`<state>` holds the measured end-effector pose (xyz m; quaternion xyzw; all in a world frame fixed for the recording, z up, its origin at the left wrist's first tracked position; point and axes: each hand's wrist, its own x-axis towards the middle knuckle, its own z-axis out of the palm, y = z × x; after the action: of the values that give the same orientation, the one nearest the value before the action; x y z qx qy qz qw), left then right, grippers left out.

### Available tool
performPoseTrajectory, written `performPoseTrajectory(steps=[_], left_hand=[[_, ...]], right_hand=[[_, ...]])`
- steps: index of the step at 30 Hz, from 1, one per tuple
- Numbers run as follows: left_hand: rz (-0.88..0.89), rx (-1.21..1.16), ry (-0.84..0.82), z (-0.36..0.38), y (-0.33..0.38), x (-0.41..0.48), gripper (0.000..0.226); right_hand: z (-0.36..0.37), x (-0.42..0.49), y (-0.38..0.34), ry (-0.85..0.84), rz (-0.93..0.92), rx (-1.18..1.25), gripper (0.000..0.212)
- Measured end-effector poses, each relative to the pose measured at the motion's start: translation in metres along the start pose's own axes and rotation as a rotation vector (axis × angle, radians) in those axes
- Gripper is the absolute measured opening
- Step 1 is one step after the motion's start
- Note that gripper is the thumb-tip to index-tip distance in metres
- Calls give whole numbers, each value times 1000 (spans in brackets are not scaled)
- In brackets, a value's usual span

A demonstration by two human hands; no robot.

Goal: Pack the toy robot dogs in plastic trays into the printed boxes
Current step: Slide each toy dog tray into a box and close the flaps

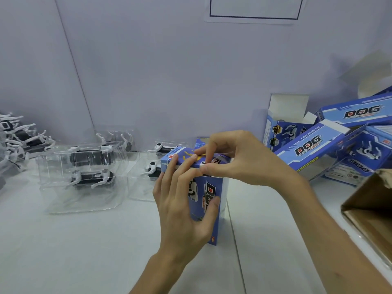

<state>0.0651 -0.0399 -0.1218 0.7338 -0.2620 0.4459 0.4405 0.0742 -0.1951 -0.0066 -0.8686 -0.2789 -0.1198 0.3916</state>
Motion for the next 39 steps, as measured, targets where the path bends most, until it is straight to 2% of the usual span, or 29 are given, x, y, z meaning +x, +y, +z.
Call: performPoseTrajectory(steps=[10, 15, 20, 26, 39], left_hand=[[30, 14, -15, -2, -1, 2, 44], [55, 91, -36, -5, -4, 6, 43], [65, 75, -3, -7, -5, 7, 58], [28, 87, 63, -16, -16, 15, 31], [30, 77, 136, -14, -20, 18, 17]], right_hand=[[3, 0, 2, 26, -32, -32, 14], [-13, -2, 0, -84, 84, -37, 17], [-30, -11, 4, -264, 163, 95, 23], [-32, -10, 10, -283, 161, 106, 22], [-29, -10, 4, -308, 182, 82, 23]])
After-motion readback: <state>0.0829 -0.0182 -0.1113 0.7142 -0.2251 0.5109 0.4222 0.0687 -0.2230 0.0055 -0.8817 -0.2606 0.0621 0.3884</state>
